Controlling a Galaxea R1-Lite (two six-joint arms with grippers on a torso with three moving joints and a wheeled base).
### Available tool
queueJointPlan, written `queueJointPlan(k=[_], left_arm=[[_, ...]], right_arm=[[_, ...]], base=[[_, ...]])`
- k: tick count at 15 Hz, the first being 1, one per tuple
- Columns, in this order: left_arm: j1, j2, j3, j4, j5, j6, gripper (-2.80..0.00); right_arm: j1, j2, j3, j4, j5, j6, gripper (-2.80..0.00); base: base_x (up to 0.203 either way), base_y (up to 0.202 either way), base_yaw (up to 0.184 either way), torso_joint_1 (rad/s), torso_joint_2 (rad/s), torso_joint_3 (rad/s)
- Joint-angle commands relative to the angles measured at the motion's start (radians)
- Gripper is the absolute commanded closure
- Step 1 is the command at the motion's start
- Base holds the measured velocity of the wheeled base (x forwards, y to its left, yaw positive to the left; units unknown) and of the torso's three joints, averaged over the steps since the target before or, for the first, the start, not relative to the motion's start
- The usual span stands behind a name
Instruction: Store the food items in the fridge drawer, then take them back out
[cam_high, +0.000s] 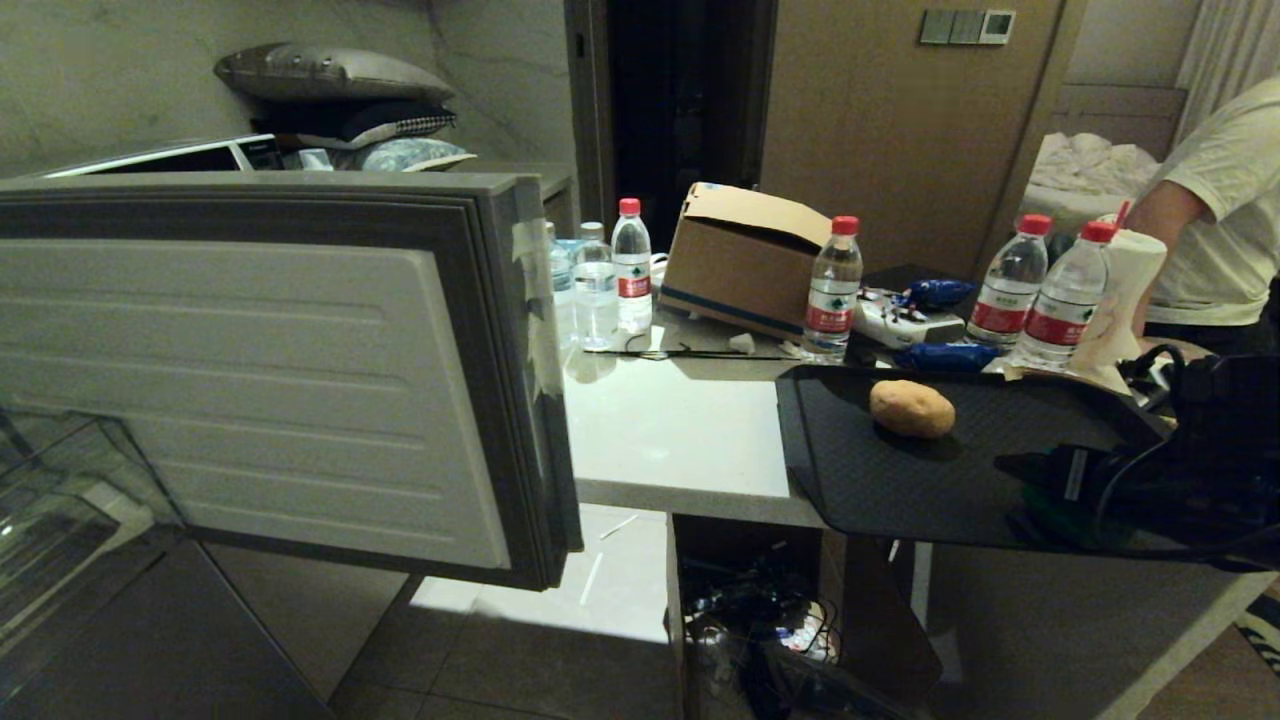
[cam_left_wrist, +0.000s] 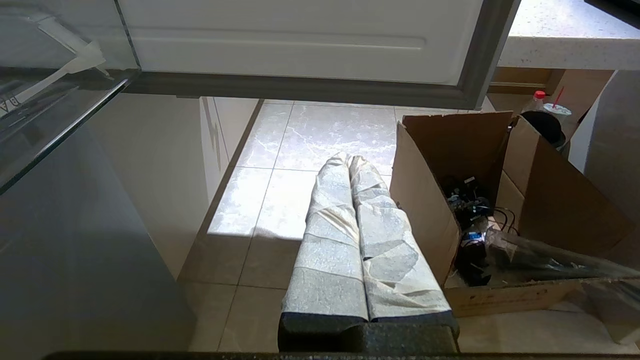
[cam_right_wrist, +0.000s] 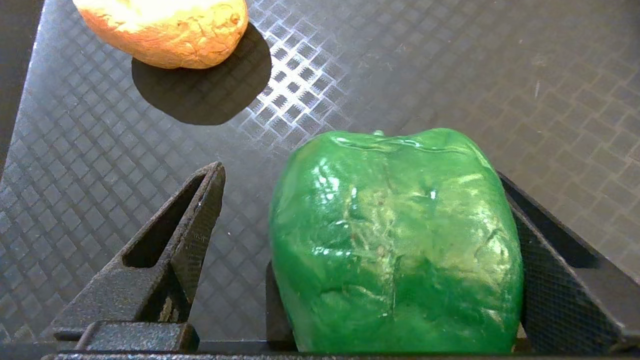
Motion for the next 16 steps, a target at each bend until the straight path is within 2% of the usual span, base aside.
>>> queueJointPlan(k=[1,3,7,16], left_arm=[[0.000,0.000,0.000,0.000,0.000,0.000,0.00],[0.000,0.000,0.000,0.000,0.000,0.000,0.00],[0.000,0.001,0.000,0.000,0.000,0.000,0.00],[0.000,0.000,0.000,0.001,0.000,0.000,0.00]], right_arm=[[0.000,0.001,0.007,-0.003,0.000,0.007,-2.80],[0.003,-0.008,0.013,-0.003,0.000,0.012,-2.80],[0.064,-0.045,0.036,-0.001,-0.002,0.015,-2.80],[0.064,-0.013,0.027,-0.003,0.000,0.015,-2.80]], base=[[0.000,0.000,0.000,0.000,0.00,0.000],[0.000,0.000,0.000,0.000,0.00,0.000],[0.000,0.000,0.000,0.000,0.00,0.000],[0.000,0.000,0.000,0.000,0.00,0.000]])
